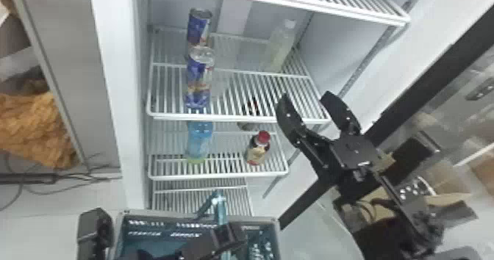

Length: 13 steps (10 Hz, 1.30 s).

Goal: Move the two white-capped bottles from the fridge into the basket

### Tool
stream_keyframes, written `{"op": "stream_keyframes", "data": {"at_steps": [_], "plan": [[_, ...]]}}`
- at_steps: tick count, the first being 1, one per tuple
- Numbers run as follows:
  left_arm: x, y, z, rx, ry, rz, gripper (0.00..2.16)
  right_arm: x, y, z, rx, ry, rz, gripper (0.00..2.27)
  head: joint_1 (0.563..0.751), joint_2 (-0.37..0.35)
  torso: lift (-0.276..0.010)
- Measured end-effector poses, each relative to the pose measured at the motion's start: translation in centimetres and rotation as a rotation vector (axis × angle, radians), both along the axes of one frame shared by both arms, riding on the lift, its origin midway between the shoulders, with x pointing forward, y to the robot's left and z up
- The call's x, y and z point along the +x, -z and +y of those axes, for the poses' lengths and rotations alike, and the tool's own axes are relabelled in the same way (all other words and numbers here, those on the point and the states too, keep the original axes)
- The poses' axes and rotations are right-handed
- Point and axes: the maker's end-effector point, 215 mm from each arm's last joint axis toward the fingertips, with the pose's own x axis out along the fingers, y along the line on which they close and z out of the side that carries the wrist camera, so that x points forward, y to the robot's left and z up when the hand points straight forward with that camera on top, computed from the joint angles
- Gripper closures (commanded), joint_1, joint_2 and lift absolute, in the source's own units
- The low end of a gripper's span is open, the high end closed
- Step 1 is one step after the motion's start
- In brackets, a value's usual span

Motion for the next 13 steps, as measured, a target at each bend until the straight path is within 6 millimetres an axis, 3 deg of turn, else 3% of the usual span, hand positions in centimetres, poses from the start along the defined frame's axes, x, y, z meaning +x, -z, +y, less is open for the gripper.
{"op": "stream_keyframes", "data": {"at_steps": [8,13], "plan": [[0.0,-0.3,-0.2,-0.004,0.008,-0.007,1.19,6.7,4.9,-4.3,-0.029,0.112,-0.035,0.26,0.695,-0.35,0.0],[0.1,-0.4,-0.2,-0.01,0.007,-0.005,1.19,12.1,5.2,-5.6,-0.034,0.132,-0.075,0.2,0.695,-0.35,0.0]]}}
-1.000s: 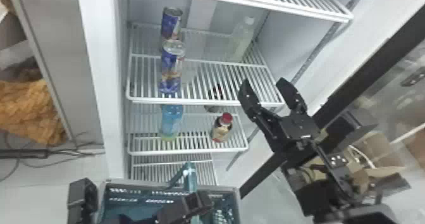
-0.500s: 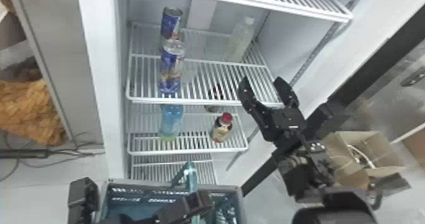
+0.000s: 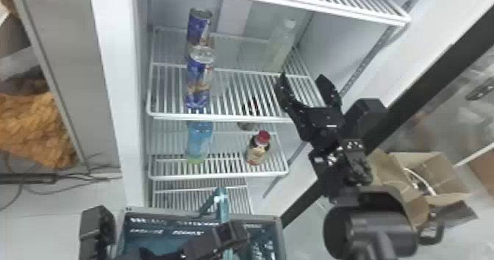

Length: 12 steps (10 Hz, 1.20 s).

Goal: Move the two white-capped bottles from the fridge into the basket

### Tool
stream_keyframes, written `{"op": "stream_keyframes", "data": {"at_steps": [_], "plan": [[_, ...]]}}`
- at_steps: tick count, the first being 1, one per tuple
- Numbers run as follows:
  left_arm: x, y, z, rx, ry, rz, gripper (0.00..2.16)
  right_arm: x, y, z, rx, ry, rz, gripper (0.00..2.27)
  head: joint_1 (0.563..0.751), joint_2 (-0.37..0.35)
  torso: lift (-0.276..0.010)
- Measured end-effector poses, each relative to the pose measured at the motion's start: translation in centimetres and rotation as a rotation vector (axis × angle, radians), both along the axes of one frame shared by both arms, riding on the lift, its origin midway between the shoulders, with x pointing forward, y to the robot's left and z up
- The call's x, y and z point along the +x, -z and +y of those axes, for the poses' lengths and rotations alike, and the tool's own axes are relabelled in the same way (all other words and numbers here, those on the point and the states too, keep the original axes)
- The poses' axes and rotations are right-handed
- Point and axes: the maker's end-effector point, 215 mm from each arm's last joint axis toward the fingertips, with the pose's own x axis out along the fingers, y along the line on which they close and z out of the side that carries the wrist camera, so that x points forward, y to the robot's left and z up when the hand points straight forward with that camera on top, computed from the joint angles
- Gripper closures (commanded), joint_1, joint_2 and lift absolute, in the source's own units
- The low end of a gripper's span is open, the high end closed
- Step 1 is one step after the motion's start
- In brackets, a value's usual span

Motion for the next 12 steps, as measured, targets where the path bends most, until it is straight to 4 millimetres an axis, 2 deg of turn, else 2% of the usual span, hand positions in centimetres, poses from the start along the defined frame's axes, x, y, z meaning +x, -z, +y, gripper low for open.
{"op": "stream_keyframes", "data": {"at_steps": [4,12], "plan": [[0.0,-0.1,0.0,-0.002,0.001,-0.002,1.19,4.0,1.4,0.3,0.022,-0.011,0.02,0.11,0.695,-0.35,0.0],[0.1,-0.3,-0.2,-0.005,0.004,-0.005,1.18,9.8,1.8,-0.7,0.031,0.004,0.029,0.09,0.695,-0.35,0.0]]}}
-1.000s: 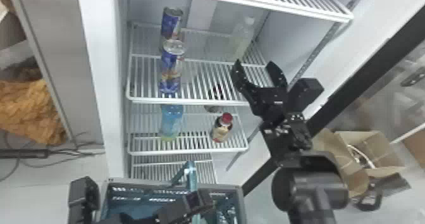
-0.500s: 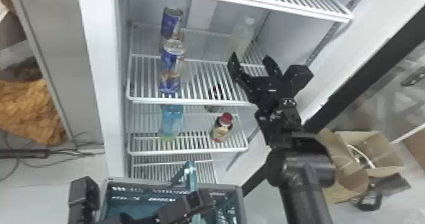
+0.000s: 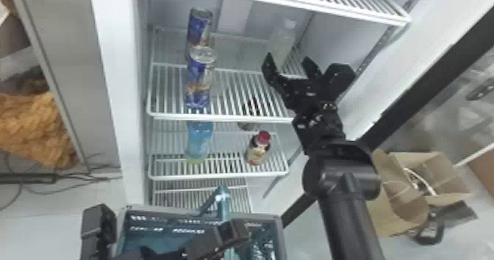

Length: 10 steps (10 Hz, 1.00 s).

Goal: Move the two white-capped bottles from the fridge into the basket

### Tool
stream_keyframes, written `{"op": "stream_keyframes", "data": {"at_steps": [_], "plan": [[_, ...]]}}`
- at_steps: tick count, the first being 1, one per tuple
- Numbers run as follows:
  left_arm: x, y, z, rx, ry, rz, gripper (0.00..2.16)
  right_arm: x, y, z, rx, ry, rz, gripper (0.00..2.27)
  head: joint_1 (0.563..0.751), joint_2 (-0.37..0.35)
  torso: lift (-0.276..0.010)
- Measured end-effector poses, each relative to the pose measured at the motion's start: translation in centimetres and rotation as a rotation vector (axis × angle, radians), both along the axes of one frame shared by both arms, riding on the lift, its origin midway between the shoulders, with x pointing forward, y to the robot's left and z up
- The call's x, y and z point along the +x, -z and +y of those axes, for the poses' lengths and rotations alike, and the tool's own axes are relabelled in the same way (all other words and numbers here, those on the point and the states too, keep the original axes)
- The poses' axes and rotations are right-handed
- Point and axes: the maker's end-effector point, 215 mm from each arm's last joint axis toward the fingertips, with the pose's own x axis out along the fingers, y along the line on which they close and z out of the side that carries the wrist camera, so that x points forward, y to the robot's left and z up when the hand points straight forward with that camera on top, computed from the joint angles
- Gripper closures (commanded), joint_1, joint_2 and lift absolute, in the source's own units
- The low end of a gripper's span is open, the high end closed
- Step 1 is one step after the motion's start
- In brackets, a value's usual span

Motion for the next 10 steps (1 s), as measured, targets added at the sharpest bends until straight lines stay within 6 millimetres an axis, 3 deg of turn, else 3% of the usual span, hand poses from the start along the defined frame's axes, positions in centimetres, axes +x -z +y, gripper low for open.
{"op": "stream_keyframes", "data": {"at_steps": [4,10], "plan": [[0.1,-0.1,-0.1,-0.001,0.002,-0.004,1.18,2.4,-0.3,0.3,0.012,-0.002,-0.005,0.09,0.695,-0.35,0.0],[0.2,-0.1,-0.2,0.001,0.006,-0.007,1.18,5.4,0.9,0.7,0.004,0.011,0.032,0.11,0.695,-0.35,0.0]]}}
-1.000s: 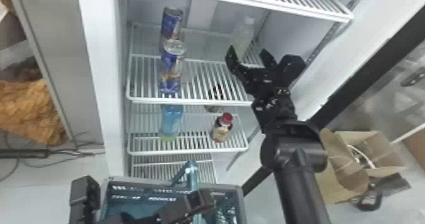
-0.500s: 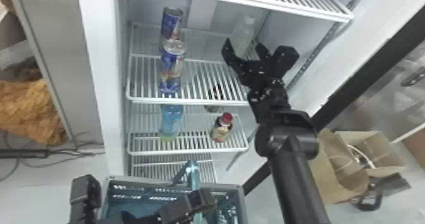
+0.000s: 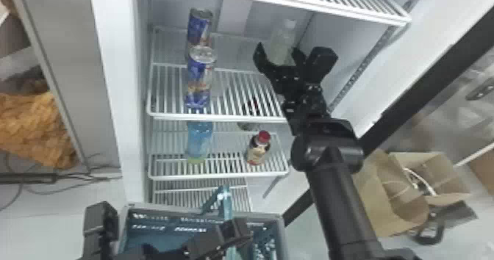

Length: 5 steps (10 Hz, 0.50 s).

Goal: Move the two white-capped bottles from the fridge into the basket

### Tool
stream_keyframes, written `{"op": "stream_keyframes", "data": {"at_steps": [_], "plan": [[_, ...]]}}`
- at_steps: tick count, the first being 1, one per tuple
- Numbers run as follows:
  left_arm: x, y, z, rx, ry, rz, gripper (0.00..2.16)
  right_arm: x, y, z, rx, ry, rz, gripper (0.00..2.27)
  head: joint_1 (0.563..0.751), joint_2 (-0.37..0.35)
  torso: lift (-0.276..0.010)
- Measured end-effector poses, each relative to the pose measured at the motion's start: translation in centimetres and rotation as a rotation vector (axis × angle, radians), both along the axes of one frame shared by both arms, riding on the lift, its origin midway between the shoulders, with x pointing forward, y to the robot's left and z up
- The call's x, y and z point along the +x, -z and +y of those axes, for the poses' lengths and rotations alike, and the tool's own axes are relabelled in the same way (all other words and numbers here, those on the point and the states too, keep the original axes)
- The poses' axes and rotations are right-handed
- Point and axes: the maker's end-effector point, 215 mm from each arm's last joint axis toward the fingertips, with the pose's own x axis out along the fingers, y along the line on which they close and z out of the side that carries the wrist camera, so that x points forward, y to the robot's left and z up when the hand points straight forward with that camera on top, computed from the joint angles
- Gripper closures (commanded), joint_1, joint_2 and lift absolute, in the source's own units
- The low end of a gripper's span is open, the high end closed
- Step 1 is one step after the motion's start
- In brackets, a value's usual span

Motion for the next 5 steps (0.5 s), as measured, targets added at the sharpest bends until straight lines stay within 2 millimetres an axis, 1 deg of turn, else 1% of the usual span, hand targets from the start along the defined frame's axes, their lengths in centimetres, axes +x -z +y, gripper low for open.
{"op": "stream_keyframes", "data": {"at_steps": [1,2,4,5], "plan": [[0.01,-0.01,-0.04,0.0,0.001,0.0,1.18,0.35,-0.09,0.04,-0.005,0.001,0.001,0.17,0.695,-0.35,0.0],[0.04,0.02,-0.05,0.0,0.001,0.0,1.18,0.66,-0.1,0.14,-0.008,-0.001,0.004,0.31,0.695,-0.35,0.0],[0.06,0.1,-0.07,0.0,0.001,0.003,1.18,1.21,0.32,0.13,-0.014,-0.001,0.017,0.72,0.695,-0.35,0.0],[0.06,0.17,-0.06,0.001,0.002,0.004,1.18,1.28,0.62,-0.03,-0.014,0.003,0.025,0.78,0.695,-0.35,0.0]]}}
